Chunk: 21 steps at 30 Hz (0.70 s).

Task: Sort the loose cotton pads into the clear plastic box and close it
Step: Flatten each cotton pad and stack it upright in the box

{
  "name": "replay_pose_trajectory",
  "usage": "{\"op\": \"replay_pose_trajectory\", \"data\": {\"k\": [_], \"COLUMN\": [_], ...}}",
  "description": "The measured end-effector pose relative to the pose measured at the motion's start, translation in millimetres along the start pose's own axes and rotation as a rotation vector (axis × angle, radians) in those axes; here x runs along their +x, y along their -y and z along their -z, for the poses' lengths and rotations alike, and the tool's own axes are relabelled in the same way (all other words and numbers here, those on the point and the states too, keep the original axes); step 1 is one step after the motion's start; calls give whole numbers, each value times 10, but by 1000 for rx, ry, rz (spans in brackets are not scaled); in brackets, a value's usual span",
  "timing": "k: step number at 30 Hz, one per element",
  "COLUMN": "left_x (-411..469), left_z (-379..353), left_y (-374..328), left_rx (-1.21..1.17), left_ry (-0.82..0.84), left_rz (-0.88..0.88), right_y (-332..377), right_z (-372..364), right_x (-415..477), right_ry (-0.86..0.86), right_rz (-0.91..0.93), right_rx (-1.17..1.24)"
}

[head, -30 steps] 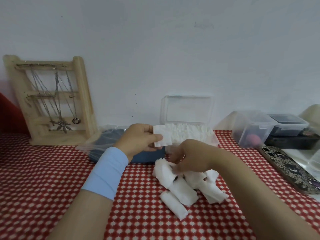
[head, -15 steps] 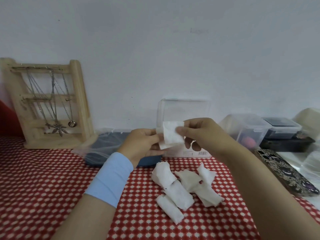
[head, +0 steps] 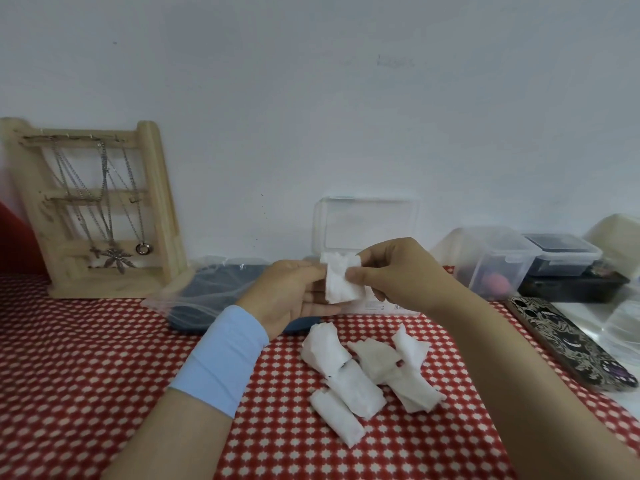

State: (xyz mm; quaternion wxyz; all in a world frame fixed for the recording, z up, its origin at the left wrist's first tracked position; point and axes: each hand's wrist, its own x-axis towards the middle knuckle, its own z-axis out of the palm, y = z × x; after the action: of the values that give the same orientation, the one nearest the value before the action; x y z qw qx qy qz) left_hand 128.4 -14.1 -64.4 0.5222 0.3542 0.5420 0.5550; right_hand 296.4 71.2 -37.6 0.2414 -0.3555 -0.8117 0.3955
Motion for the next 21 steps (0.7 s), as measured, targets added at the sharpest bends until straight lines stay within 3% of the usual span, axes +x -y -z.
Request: {"op": "replay_pose_trajectory", "data": {"k": [7,12,16,21], "left_x": [1,19,44,69], "left_z": [4,67,101,133], "left_y": [-20,11,28,67], "left_rx": [66,195,250,156], "left_ry": [39,59,8,-28], "left_rz": [-5,-23,14,38], "right_y": [-30,-64,-117,-235], "right_z": [-24,28,183,321], "right_x": [50,24,12,-89], "right_ry": [-76,43,64,501], "right_rz": [38,-55,-18,-166], "right_rx": [-71,147,-147,-594]}}
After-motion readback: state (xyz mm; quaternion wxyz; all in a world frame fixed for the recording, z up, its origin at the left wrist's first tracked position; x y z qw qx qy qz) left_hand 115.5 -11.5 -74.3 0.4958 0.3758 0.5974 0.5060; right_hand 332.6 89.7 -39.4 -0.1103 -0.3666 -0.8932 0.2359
